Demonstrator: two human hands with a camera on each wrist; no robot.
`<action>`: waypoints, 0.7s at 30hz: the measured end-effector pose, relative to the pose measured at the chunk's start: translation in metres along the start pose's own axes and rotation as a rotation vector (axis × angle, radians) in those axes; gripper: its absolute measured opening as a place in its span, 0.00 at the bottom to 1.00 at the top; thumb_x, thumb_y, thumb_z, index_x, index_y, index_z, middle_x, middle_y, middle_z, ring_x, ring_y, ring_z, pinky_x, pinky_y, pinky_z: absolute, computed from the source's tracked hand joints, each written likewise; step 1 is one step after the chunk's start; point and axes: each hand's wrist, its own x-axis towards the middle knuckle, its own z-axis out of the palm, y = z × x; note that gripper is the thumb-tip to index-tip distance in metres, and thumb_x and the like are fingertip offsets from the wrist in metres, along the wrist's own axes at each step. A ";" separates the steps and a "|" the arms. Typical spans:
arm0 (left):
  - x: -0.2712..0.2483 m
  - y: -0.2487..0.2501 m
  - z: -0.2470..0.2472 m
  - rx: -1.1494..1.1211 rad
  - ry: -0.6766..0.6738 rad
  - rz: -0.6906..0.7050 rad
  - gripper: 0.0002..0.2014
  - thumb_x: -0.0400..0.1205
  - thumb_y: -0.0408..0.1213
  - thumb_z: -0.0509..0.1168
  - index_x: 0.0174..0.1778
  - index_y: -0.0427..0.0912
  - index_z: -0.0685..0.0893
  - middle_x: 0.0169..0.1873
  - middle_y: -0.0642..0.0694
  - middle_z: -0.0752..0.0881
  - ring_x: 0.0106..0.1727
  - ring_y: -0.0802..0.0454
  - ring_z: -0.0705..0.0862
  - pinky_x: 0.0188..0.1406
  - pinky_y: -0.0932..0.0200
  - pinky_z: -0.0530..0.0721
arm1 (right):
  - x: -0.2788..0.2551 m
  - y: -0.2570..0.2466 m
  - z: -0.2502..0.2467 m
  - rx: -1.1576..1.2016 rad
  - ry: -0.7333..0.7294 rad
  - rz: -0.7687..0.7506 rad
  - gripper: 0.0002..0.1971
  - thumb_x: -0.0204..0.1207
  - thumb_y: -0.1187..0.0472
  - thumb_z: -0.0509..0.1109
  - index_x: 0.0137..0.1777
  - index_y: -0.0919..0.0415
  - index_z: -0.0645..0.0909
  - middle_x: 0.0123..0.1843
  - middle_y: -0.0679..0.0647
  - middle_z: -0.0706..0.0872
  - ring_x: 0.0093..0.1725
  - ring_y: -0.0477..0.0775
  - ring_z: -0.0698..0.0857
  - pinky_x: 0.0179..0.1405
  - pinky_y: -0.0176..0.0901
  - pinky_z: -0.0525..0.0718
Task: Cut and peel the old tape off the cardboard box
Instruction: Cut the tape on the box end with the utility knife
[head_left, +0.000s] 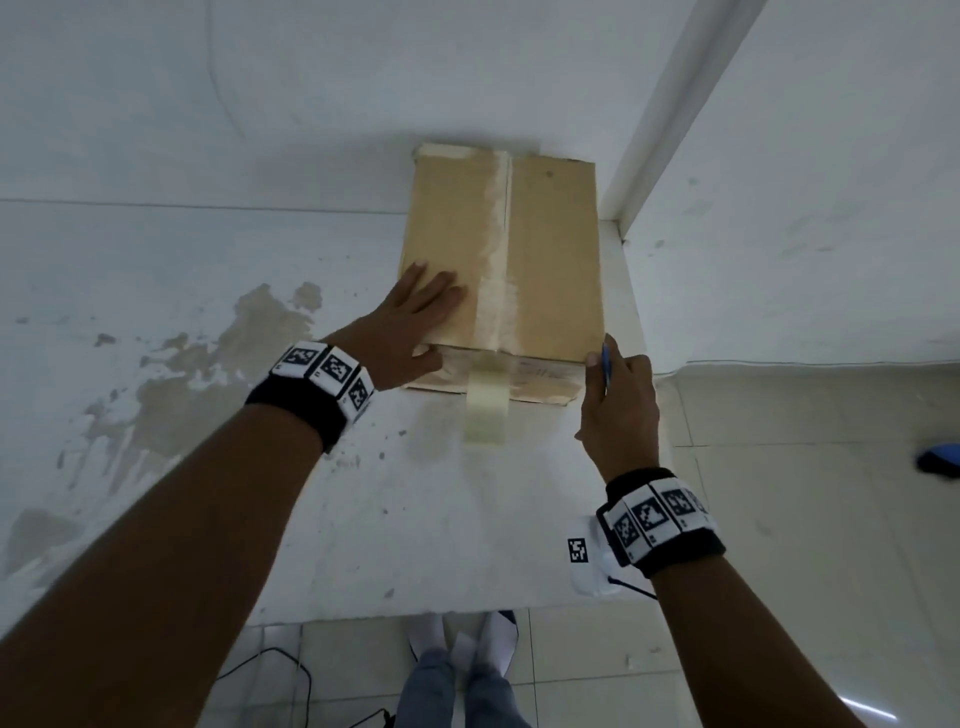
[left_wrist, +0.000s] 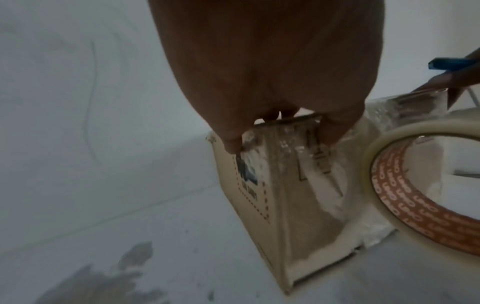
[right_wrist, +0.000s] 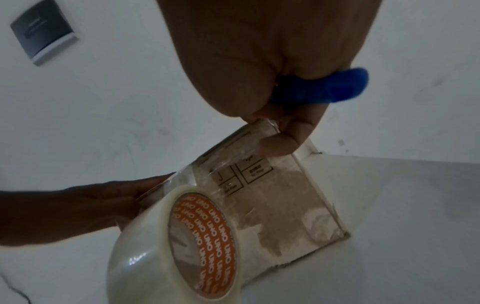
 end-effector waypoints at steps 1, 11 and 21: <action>-0.001 0.003 0.004 -0.031 0.044 -0.018 0.37 0.87 0.41 0.61 0.91 0.44 0.51 0.91 0.46 0.46 0.91 0.42 0.37 0.88 0.38 0.54 | -0.001 0.000 -0.001 0.019 -0.004 0.004 0.21 0.90 0.45 0.54 0.79 0.48 0.72 0.53 0.52 0.71 0.41 0.49 0.79 0.42 0.63 0.91; -0.001 0.014 0.031 -0.193 0.403 -0.149 0.31 0.90 0.57 0.48 0.86 0.47 0.68 0.89 0.49 0.62 0.92 0.43 0.47 0.83 0.46 0.62 | -0.022 -0.023 -0.011 0.587 -0.088 0.144 0.14 0.86 0.59 0.49 0.45 0.59 0.74 0.37 0.55 0.75 0.32 0.48 0.70 0.34 0.47 0.70; 0.014 -0.003 0.045 -0.137 0.354 -0.215 0.29 0.89 0.59 0.41 0.86 0.55 0.64 0.90 0.52 0.59 0.88 0.35 0.61 0.83 0.34 0.68 | -0.050 -0.044 0.006 0.955 -0.501 0.268 0.19 0.91 0.66 0.55 0.76 0.55 0.77 0.48 0.52 0.84 0.34 0.48 0.78 0.33 0.41 0.80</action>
